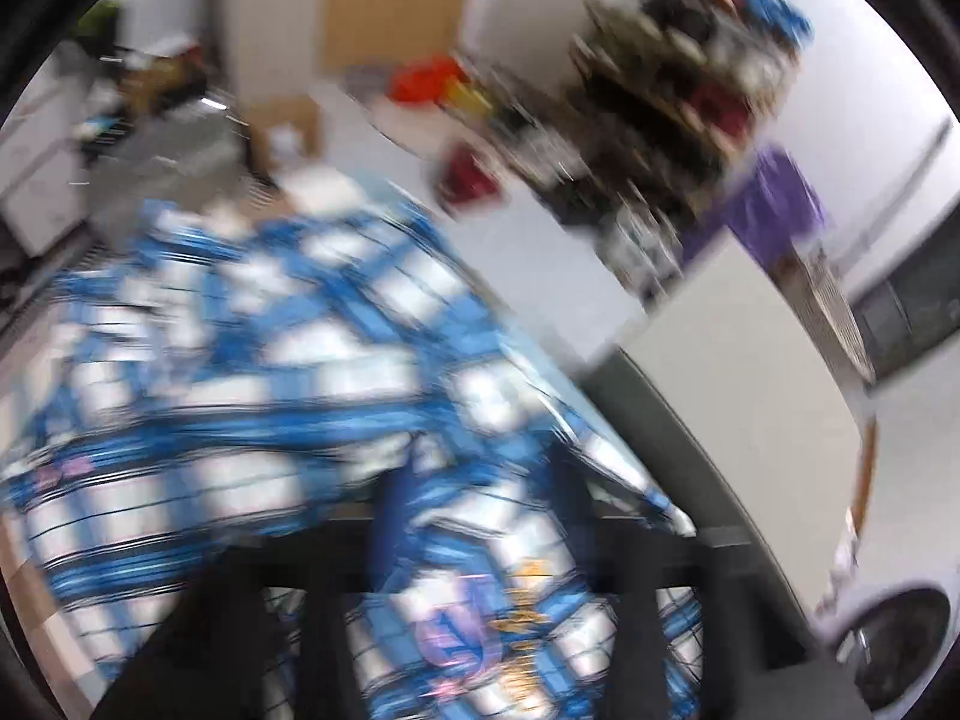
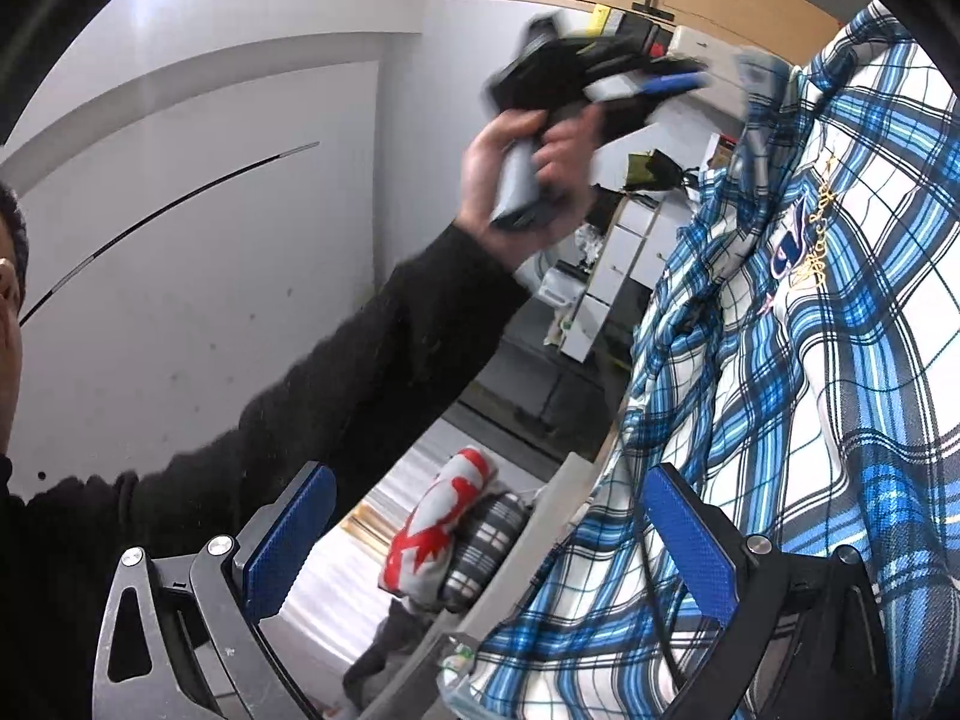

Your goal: Fold large clothes

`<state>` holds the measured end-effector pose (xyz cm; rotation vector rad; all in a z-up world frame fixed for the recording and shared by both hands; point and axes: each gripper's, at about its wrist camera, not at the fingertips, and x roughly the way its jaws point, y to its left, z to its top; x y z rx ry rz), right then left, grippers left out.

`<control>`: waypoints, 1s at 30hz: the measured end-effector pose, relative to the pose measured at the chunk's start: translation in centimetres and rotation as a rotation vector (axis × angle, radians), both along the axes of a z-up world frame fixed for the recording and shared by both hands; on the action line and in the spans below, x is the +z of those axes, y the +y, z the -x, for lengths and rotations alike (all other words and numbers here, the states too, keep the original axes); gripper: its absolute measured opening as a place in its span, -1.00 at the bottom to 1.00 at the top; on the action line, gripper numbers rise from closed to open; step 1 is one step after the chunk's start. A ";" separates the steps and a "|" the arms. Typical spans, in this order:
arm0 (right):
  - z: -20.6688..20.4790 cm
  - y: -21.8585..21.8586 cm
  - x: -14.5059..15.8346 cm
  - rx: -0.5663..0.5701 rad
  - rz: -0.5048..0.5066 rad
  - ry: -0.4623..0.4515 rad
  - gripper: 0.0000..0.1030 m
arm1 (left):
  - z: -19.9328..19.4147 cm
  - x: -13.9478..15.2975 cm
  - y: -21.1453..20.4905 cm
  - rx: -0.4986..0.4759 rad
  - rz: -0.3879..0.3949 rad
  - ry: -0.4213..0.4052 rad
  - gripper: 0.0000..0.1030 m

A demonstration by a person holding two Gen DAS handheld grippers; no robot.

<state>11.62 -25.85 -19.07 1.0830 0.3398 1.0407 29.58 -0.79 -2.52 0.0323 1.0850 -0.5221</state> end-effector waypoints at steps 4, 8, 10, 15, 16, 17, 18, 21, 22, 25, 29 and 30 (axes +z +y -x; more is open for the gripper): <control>0.2 0.2 0.1 -0.012 0.004 0.000 1.00 | 1.5 0.2 6.3 0.168 -0.026 -0.056 0.83; 0.4 0.3 0.1 -0.014 0.008 -0.001 1.00 | 1.7 -4.1 9.3 0.236 -0.123 0.012 0.83; 0.4 0.3 0.1 -0.014 0.006 -0.001 1.00 | 1.7 -7.0 10.6 0.253 -0.144 0.081 0.83; -0.2 0.5 1.7 0.053 0.022 0.083 1.00 | 2.7 -13.9 14.0 0.335 -0.111 0.236 0.82; -0.4 0.2 3.3 0.060 0.054 0.081 1.00 | 3.1 -14.4 14.4 0.321 -0.077 0.214 0.83; -0.6 -0.1 4.6 0.049 0.076 0.068 1.00 | 3.6 -14.1 14.7 0.304 -0.038 0.171 0.83; -0.8 -0.7 6.7 0.011 0.119 0.043 1.00 | 3.7 -14.2 15.2 0.305 0.006 0.164 0.83; -3.6 -1.5 14.0 -0.142 0.345 -0.061 1.00 | 4.5 -14.6 15.9 0.316 0.117 0.137 0.83; -5.2 -1.2 15.7 -0.182 0.430 -0.075 1.00 | 4.8 -14.7 15.9 0.315 0.133 0.126 0.83; -14.8 2.2 19.7 -0.282 0.838 -0.033 1.00 | 5.9 -15.1 15.2 0.292 0.148 0.053 0.83; -27.5 8.2 17.6 -0.305 1.366 0.052 1.00 | 7.2 -15.0 13.6 0.241 0.083 -0.016 0.83; -30.6 9.5 15.8 -0.291 1.492 0.070 1.00 | 7.4 -14.9 12.9 0.236 0.067 -0.032 0.83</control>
